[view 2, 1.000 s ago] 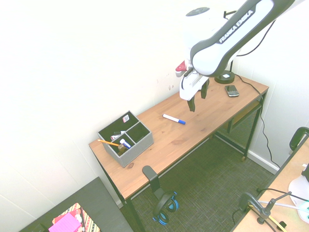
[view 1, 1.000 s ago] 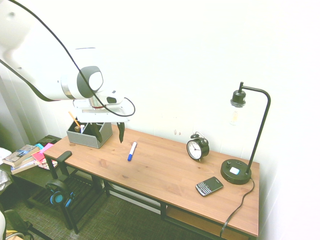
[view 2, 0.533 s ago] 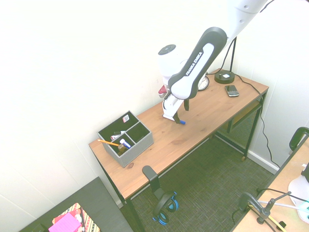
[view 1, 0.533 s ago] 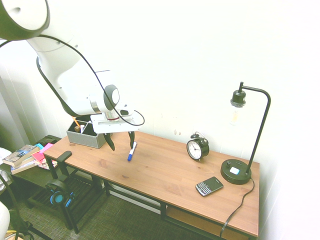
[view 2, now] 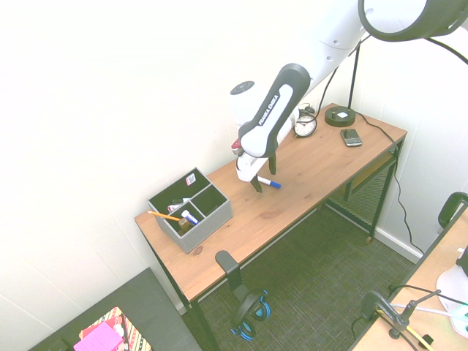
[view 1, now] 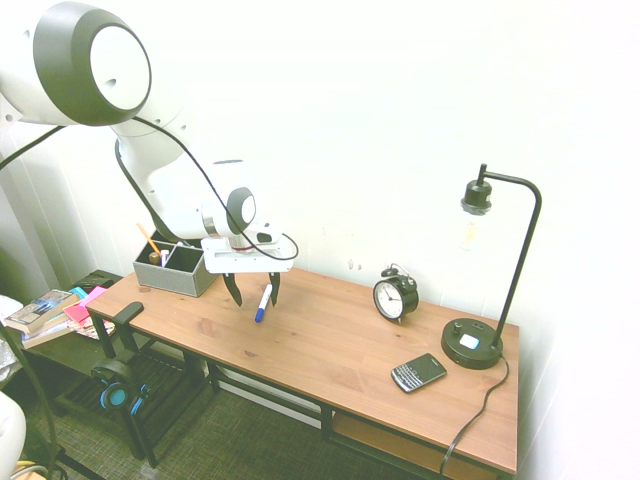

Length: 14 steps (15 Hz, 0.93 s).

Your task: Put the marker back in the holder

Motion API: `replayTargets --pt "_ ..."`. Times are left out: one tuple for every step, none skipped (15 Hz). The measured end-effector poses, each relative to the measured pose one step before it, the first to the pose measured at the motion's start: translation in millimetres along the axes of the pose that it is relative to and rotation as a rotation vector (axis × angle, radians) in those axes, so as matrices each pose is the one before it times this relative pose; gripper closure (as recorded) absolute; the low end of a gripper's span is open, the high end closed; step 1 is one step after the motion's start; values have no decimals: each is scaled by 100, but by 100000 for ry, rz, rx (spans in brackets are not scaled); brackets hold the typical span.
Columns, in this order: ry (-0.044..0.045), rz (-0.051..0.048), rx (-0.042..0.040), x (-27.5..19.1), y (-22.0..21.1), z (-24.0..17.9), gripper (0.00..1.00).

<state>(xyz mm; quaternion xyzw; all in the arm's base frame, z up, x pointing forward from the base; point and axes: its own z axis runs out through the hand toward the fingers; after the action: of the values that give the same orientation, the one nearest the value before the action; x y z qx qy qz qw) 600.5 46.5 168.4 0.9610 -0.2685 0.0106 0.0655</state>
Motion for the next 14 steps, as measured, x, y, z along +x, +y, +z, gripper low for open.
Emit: replayTargets --pt "-801 -414 125 142 -46 347 100" --pt "-599 -19 292 203 -87 200 100" --pt "-447 33 104 142 -78 21 100" --pt "-658 -35 -80 2 -70 1 100" --pt "-652 -21 242 -30 -36 11 100" --pt "-438 -97 366 8 22 26 100" --pt "-197 -61 169 23 30 9 100" --pt "-248 192 97 43 70 65 100" --pt "-300 342 98 19 52 98 100" --pt "-117 183 47 12 2 12 100" --pt "-188 228 44 12 8 12 100" --pt "-189 210 -57 30 35 13 100" --pt "-125 180 -193 72 74 20 100" --pt "-217 399 -50 66 87 25 100"
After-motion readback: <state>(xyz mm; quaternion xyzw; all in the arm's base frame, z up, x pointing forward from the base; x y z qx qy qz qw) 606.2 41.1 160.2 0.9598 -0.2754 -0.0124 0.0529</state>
